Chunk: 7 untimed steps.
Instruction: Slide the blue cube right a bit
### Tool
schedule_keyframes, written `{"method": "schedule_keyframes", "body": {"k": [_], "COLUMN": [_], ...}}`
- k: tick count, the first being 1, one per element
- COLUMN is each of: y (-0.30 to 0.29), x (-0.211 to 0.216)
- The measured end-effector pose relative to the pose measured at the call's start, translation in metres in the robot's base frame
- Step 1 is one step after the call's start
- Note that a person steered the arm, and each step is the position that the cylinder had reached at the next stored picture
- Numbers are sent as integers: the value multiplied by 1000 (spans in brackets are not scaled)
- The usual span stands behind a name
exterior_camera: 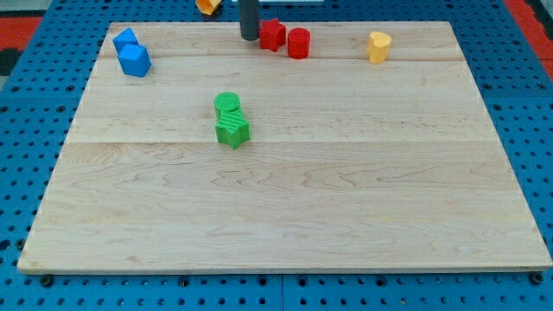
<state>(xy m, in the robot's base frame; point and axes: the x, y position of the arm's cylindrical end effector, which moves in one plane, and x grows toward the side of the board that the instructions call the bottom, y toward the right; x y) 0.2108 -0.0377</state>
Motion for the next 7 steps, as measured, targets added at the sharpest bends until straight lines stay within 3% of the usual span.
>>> {"method": "schedule_keyframes", "body": {"k": [1,2,3,4,5,7], "y": [6,83,154,131,57,-156], "x": [-17,36,120,127,120,132]}}
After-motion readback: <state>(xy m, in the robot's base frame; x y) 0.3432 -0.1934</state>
